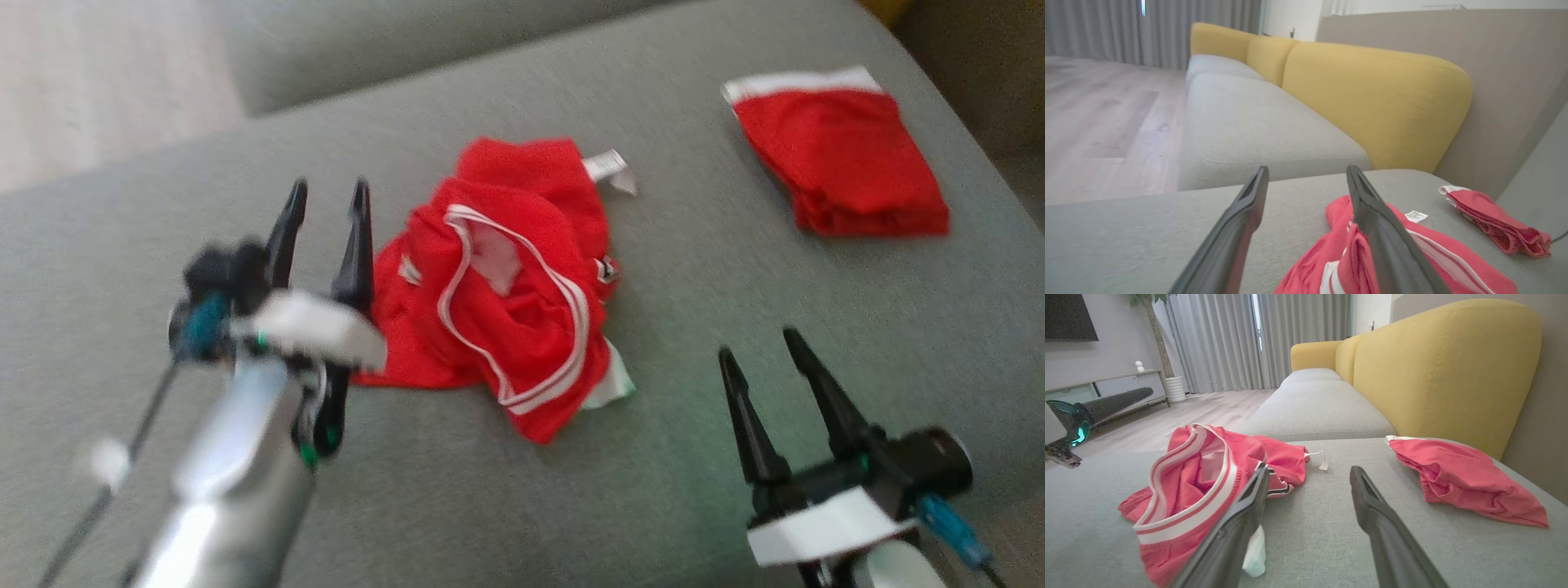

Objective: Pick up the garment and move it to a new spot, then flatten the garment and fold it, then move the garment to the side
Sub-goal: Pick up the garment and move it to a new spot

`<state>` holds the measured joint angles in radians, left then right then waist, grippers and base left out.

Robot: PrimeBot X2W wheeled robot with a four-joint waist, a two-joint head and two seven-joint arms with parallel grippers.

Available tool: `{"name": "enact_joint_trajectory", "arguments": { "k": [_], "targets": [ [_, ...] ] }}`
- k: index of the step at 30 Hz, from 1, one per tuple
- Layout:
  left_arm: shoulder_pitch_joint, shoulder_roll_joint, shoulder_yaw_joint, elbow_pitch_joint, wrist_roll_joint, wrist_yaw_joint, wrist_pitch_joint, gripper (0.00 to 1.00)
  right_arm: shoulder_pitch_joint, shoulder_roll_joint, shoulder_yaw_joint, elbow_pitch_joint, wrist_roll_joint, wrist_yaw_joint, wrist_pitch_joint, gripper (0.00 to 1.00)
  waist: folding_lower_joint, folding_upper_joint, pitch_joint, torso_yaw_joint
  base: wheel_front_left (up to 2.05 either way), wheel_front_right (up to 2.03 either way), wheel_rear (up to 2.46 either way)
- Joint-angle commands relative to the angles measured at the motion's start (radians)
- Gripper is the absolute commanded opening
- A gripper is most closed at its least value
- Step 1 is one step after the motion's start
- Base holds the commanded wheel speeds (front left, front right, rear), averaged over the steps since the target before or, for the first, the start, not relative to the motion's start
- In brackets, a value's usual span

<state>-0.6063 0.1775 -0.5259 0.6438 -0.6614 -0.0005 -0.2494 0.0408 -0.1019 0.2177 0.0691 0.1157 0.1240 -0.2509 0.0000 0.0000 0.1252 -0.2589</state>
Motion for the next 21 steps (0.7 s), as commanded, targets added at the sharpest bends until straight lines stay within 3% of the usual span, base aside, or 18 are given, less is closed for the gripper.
{"name": "enact_joint_trajectory", "arguments": {
  "k": [1,6,14,21],
  "targets": [
    [0.056,0.022,0.07,-0.089,0.045,0.032,-0.012,1.0,0.013,-0.008,0.007,-0.022,0.009,0.007,-0.011,1.0,0.0,0.0,-0.104,0.101,0.0,0.0,0.0],
    [0.307,-0.004,0.175,-0.337,0.2,0.124,-0.012,1.0,0.04,0.0,-0.044,-0.022,0.003,0.007,-0.011,1.0,0.0,0.0,-0.154,0.2,0.0,0.0,0.0],
    [0.546,-0.044,0.192,-0.544,0.37,0.169,-0.012,1.0,0.106,0.026,-0.118,-0.018,-0.006,0.007,-0.011,1.0,0.0,0.0,-0.21,0.3,0.0,0.0,0.0],
    [0.722,-0.08,0.236,-0.706,0.469,0.211,-0.012,1.0,0.156,0.044,-0.123,-0.024,-0.01,0.007,-0.011,1.0,0.0,0.0,-0.225,0.311,0.0,0.0,0.0]
  ]
}}
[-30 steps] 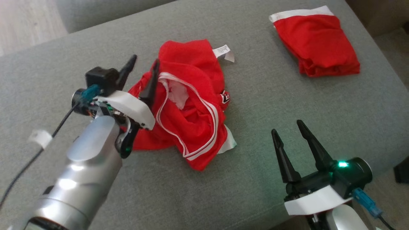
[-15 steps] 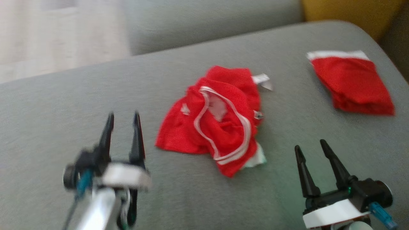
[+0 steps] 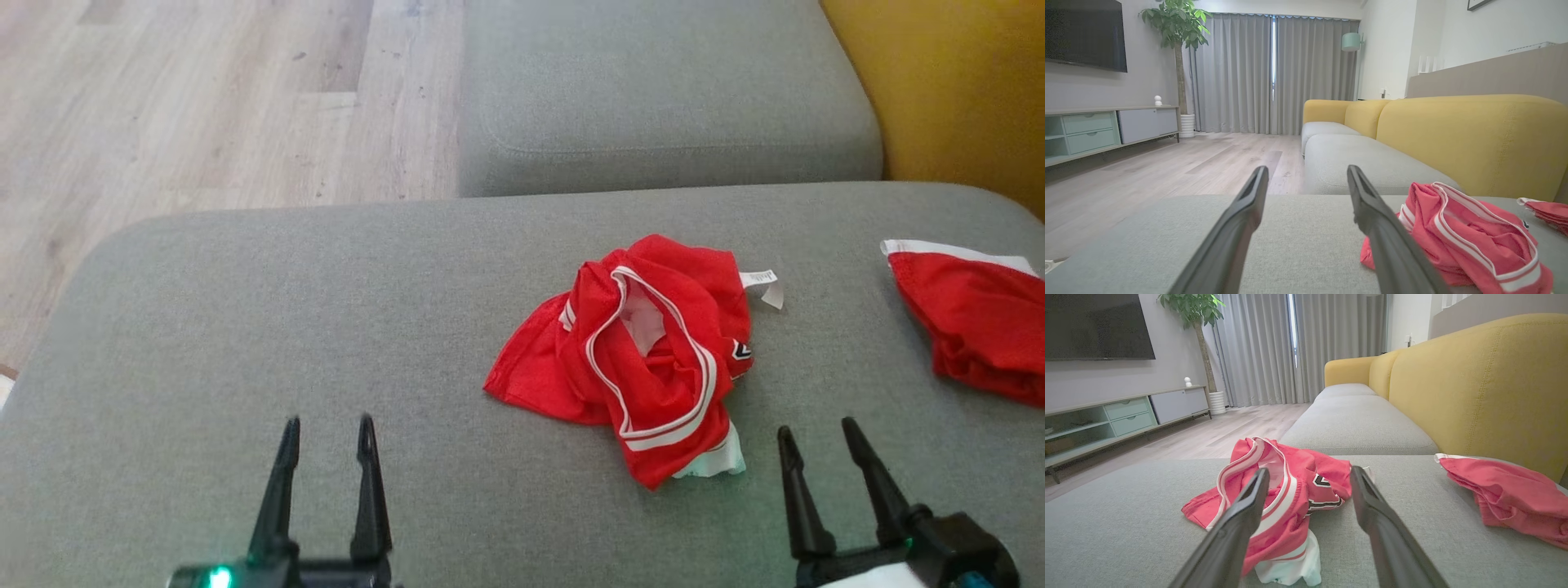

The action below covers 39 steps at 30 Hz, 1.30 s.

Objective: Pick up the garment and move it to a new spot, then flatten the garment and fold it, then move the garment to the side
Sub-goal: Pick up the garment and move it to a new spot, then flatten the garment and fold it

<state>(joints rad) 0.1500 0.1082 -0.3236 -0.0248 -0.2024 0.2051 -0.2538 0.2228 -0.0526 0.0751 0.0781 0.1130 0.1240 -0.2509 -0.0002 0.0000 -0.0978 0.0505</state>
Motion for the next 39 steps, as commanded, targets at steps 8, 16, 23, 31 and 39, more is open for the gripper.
{"name": "enact_joint_trajectory", "arguments": {
  "k": [8,16,23,31,39],
  "targets": [
    [0.077,-0.04,0.052,-0.062,0.07,0.022,-0.008,1.0,-0.01,0.001,0.041,-0.021,-0.014,0.007,-0.011,1.0,0.0002,0.0,-0.011,-0.002,0.0,0.0,0.0],
    [0.071,-0.049,0.063,-0.042,0.093,-0.004,-0.008,1.0,-0.014,0.002,0.047,-0.014,-0.008,0.007,-0.011,1.0,0.0002,0.0,-0.023,0.006,0.0,0.0,0.0],
    [0.072,-0.054,0.065,-0.032,0.102,-0.012,-0.008,1.0,-0.011,0.002,0.044,-0.013,0.002,0.007,-0.011,1.0,0.0002,0.0,-0.027,0.01,0.0,0.0,0.0],
    [0.073,-0.056,0.058,-0.015,0.115,-0.011,-0.008,1.0,-0.011,0.002,0.042,-0.011,0.01,0.007,-0.011,1.0,0.0002,0.0,-0.028,0.004,0.0,0.0,0.0],
    [0.049,-0.058,-0.012,0.068,0.032,-0.109,-0.008,1.0,-0.02,0.002,0.062,-0.015,0.003,0.007,-0.011,1.0,0.0002,0.0,-0.006,-0.065,0.0,0.0,0.0]
  ]
}}
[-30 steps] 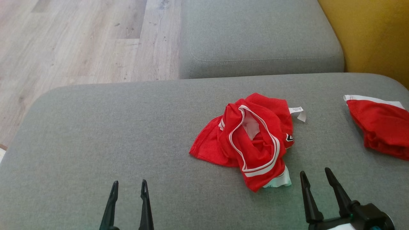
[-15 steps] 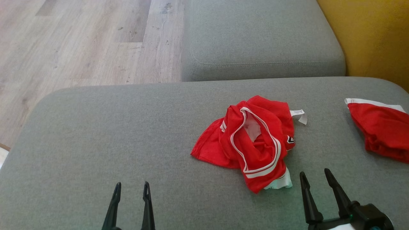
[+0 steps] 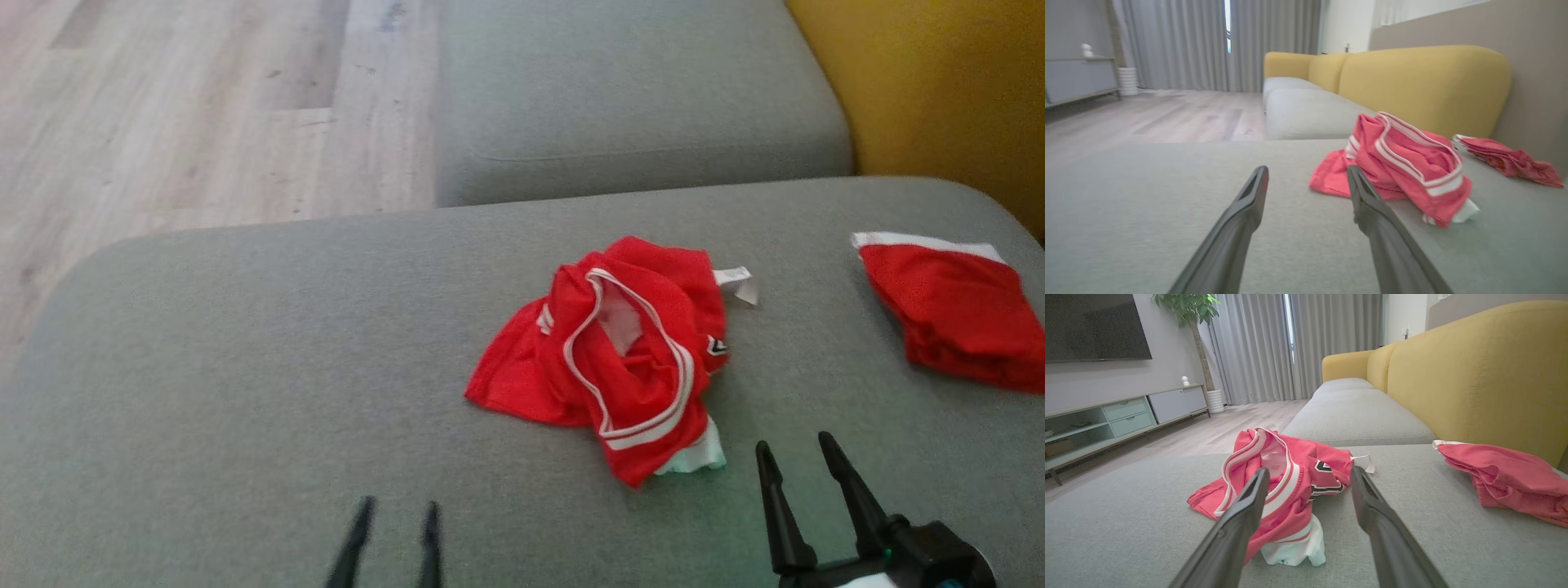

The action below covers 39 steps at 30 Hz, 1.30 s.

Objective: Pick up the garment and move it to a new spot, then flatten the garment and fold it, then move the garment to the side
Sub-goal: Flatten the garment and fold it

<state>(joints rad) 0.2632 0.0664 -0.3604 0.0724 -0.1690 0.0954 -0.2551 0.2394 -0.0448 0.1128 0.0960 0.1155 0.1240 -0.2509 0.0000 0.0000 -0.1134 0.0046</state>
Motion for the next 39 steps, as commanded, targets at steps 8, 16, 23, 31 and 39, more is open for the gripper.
{"name": "enact_joint_trajectory", "arguments": {
  "k": [8,16,23,31,39],
  "targets": [
    [-0.212,-0.016,-0.121,0.151,-0.098,-0.082,-0.007,1.0,-0.057,-0.01,0.038,-0.035,-0.018,0.007,-0.011,1.0,0.0,0.0,0.057,-0.161,0.0,0.0,0.0],
    [-0.371,-0.016,-0.259,0.374,-0.225,-0.087,-0.004,1.0,-0.074,-0.034,0.055,-0.045,-0.012,0.007,-0.011,1.0,0.0,0.0,0.12,-0.297,0.0,0.0,0.0],
    [-0.47,-0.016,-0.307,0.471,-0.295,-0.062,-0.006,1.0,-0.089,-0.046,0.062,-0.055,-0.003,0.007,-0.011,1.0,0.0,0.0,0.172,-0.359,0.0,0.0,0.0],
    [-0.564,-0.016,-0.272,0.485,-0.27,-0.041,-0.006,0.0,-0.109,-0.04,0.071,-0.062,0.004,0.007,-0.011,1.0,0.0,0.0,0.213,-0.385,0.0,0.0,0.0],
    [-0.668,-0.016,-0.301,0.381,-0.289,-0.121,-0.007,0.0,-0.117,-0.033,0.072,-0.053,0.007,0.007,-0.011,1.0,0.0,0.0,0.2,-0.394,0.0,0.0,0.0]
  ]
}}
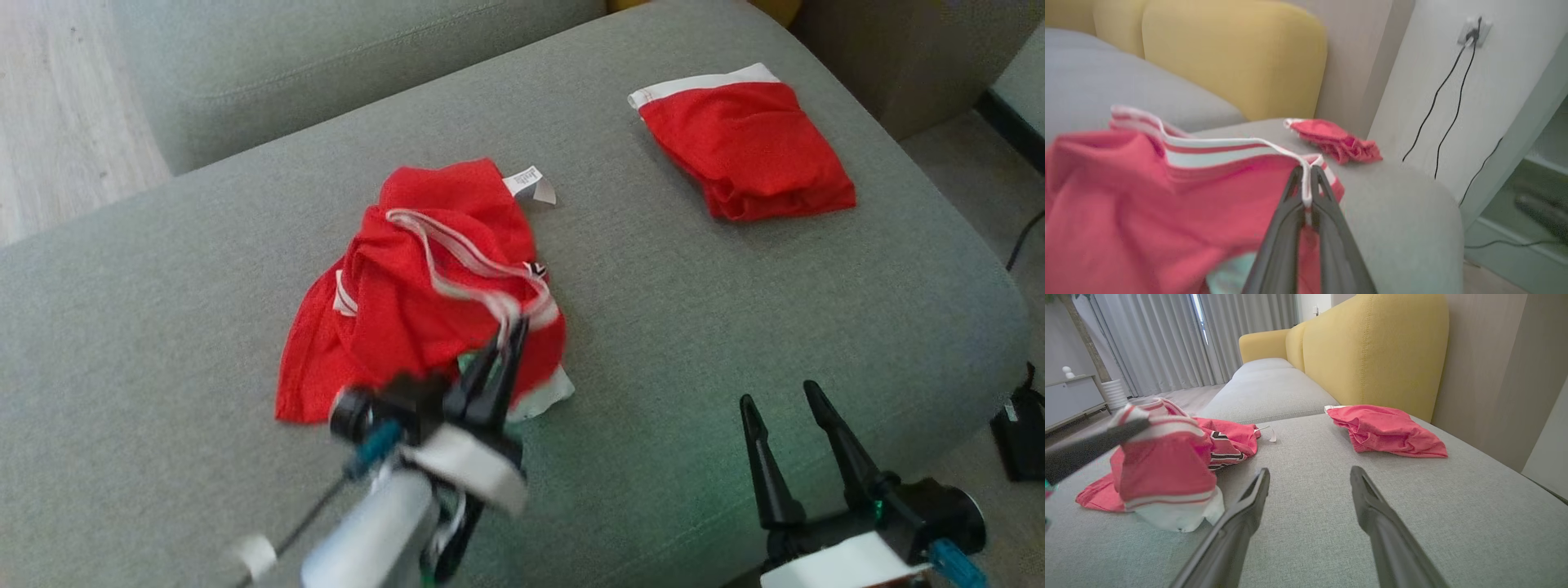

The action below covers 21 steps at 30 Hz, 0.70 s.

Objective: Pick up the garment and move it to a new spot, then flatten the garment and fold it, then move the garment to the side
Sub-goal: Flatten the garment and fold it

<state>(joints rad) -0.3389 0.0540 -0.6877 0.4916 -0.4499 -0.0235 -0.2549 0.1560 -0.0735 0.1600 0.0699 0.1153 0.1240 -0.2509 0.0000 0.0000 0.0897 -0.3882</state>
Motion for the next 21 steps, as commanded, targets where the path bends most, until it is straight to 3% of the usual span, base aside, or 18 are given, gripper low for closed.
{"name": "enact_joint_trajectory", "arguments": {
  "k": [1,11,16,21],
  "targets": [
    [-0.091,-0.004,0.024,-0.054,-0.023,-0.008,-0.007,0.0,-0.034,-0.003,0.026,-0.027,0.008,0.007,-0.011,1.0,0.0,0.0,-0.006,-0.003,0.0,0.0,0.0],
    [-0.545,-0.004,-0.012,-0.116,-0.109,-0.013,0.044,0.0,-0.023,0.013,0.037,-0.026,0.02,0.007,-0.011,1.0,0.0,0.0,-0.032,-0.015,0.0,0.0,0.0],
    [-0.78,-0.004,0.067,-0.047,-0.158,-0.013,0.051,0.0,-0.018,0.014,0.036,-0.024,0.02,0.007,-0.011,1.0,0.0,0.0,-0.054,-0.008,0.0,0.0,0.0],
    [-0.827,0.018,0.137,0.04,-0.188,0.006,0.033,0.0,-0.007,0.009,0.006,-0.033,0.016,0.007,-0.011,1.0,0.0,0.0,-0.07,0.031,0.0,0.0,0.0]
  ]
}}
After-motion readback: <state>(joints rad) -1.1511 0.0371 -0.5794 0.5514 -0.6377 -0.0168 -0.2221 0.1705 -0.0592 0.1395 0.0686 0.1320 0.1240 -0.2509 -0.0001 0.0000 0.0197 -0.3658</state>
